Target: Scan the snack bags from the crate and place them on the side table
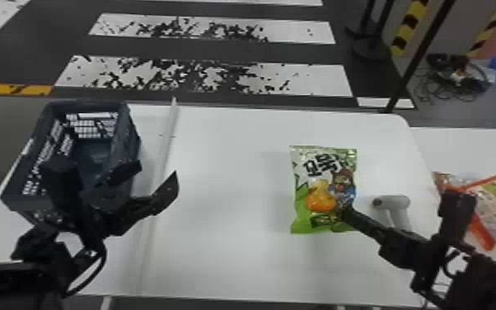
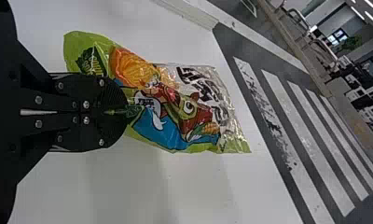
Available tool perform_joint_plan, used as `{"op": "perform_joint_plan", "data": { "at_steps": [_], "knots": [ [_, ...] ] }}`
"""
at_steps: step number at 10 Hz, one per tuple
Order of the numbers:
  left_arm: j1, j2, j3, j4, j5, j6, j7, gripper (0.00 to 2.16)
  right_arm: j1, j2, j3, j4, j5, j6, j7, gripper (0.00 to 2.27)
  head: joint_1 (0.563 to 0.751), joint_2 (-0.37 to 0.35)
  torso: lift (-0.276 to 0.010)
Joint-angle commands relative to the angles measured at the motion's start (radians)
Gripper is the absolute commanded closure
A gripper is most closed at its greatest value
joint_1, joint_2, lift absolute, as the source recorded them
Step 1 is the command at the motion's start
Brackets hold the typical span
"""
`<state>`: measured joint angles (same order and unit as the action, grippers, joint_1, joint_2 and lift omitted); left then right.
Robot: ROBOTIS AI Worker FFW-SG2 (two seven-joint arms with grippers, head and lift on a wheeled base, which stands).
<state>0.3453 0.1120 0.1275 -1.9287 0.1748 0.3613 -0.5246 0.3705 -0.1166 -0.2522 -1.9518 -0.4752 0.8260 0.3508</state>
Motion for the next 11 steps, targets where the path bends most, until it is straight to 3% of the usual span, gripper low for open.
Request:
{"op": "perform_joint_plan", "data": {
  "at_steps": [1, 4, 6, 8, 11],
  "knots": [
    [0.003, 0.000, 0.001, -0.006, 0.000, 0.000, 0.000, 0.04, 0.001, 0.000, 0.047, -0.099, 0.155, -0.038, -0.039, 2.26, 0.695, -0.042, -0.050],
    [0.015, 0.000, 0.004, -0.019, 0.000, -0.012, 0.038, 0.04, 0.007, -0.034, 0.249, -0.179, 0.564, -0.149, -0.151, 2.26, 0.695, -0.056, -0.050],
    [0.032, 0.000, 0.003, -0.038, 0.000, -0.052, 0.091, 0.04, 0.007, -0.114, 0.442, -0.160, 0.865, -0.173, -0.297, 2.26, 0.695, -0.040, -0.050],
    [0.043, 0.000, -0.006, -0.058, 0.000, -0.074, 0.153, 0.04, -0.012, -0.164, 0.617, -0.062, 1.150, -0.167, -0.432, 2.26, 0.695, -0.022, -0.050],
    [0.055, 0.000, -0.022, -0.058, -0.005, -0.169, 0.236, 0.04, -0.058, -0.192, 0.826, 0.128, 1.445, -0.063, -0.567, 2.26, 0.695, 0.020, -0.050]
  ]
}}
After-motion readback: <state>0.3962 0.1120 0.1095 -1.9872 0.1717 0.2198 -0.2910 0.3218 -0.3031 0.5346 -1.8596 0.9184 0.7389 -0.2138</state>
